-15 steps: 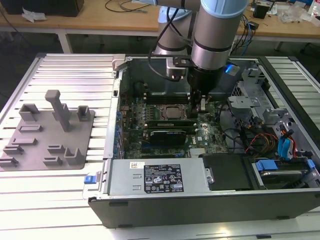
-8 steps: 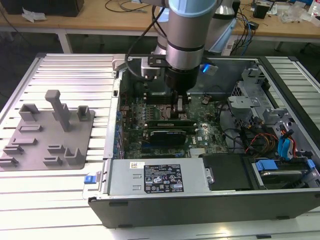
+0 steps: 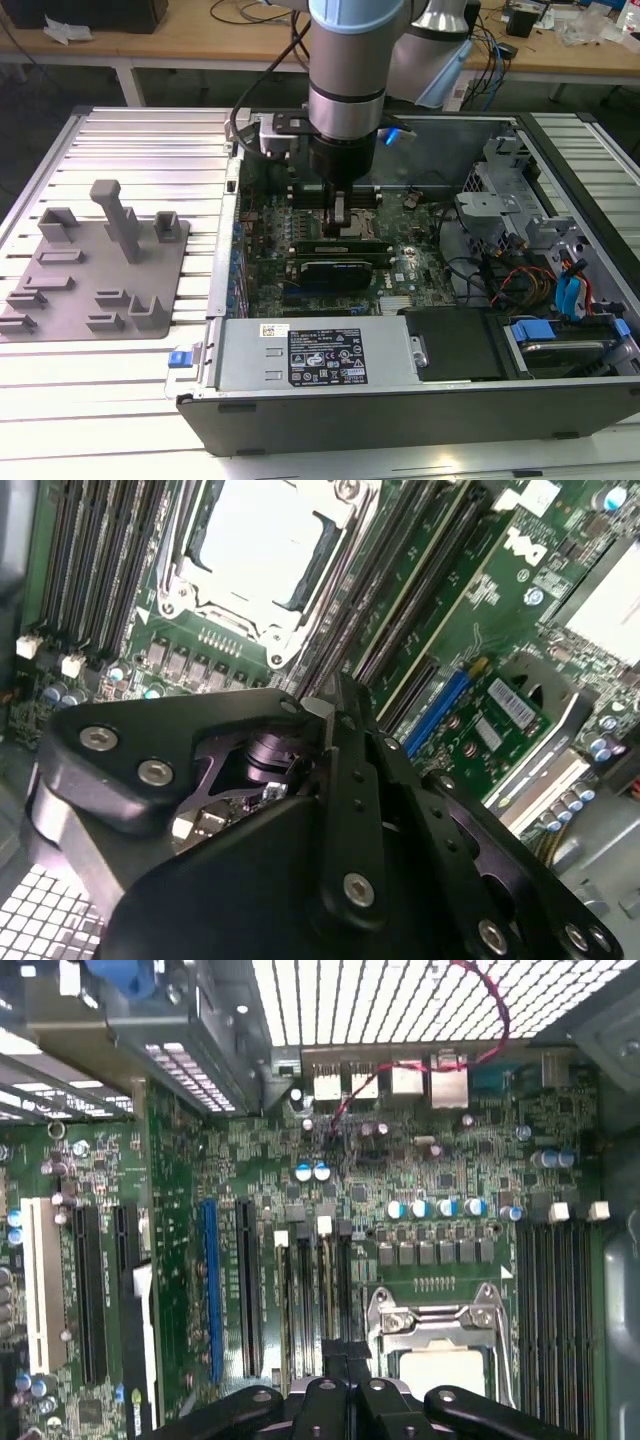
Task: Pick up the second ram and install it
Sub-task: 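Press down the second ram until it locks into place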
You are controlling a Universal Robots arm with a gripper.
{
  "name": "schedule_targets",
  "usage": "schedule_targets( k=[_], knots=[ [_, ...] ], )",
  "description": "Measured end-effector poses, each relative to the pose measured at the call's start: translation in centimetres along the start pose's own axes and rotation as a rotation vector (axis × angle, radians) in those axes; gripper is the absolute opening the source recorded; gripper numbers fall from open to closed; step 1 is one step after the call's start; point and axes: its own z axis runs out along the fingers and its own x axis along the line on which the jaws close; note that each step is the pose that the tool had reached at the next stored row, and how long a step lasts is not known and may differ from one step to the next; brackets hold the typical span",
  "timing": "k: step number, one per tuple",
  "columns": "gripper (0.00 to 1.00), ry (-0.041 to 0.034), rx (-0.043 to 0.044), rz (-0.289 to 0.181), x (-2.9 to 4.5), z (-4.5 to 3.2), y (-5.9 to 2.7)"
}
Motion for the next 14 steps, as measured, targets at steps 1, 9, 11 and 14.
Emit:
schedule_targets(
  k=[1, 9, 11, 14],
  knots=[
    [0.08, 0.0001, 0.0000, 0.000, 0.01, 0.02, 0.20],
    [0.08, -0.0002, 0.0001, -0.003, 0.05, 0.45, 0.57],
    [0.08, 0.0000, 0.0000, -0.004, 0.05, 0.67, 0.57],
    [0.08, 0.0002, -0.0001, -0.003, 0.05, 0.69, 0.54]
  ],
)
